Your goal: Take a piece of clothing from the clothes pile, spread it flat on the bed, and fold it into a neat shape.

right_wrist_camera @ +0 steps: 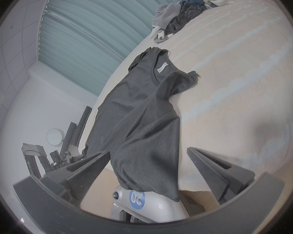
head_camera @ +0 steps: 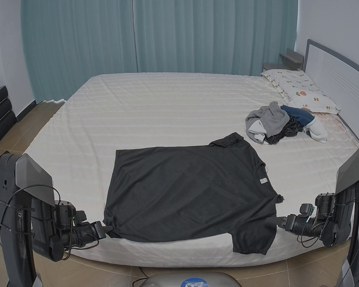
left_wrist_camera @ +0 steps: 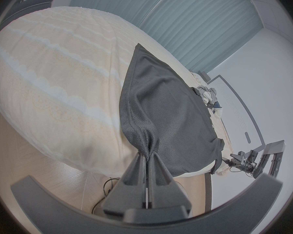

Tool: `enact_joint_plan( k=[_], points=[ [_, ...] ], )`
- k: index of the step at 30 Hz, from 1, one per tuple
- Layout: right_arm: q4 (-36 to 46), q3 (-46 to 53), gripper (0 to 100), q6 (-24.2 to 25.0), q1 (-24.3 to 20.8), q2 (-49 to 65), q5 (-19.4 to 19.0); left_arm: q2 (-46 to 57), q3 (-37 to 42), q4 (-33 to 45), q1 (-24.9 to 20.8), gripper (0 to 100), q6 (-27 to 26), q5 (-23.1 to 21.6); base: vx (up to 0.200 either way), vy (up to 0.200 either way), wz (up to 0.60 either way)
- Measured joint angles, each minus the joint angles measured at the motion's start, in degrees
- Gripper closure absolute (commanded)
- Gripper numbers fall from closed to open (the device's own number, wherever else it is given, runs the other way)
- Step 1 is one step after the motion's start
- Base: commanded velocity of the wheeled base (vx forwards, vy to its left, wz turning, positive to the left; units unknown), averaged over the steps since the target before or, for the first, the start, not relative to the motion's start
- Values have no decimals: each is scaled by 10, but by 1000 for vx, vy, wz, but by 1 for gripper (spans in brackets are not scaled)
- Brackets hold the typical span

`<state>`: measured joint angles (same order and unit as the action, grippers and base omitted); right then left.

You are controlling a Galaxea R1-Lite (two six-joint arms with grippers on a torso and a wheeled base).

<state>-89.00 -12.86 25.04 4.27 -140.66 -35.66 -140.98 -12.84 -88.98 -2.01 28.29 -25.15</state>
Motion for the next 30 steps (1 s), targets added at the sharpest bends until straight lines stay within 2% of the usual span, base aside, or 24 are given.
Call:
enact_joint_plan(
  k=[13,14,30],
  points=[
    [0,-14,0,-12,-24,-19,4,0,-1,0,0,100,0,0,0,0,0],
    [0,-16,100,-12,-25,-20,4,0,-1,0,0,100,0,0,0,0,0],
    [1,9,100,-30,-12,-18,22,0,1,0,0,100,-2,-1,0,0,0]
  ],
)
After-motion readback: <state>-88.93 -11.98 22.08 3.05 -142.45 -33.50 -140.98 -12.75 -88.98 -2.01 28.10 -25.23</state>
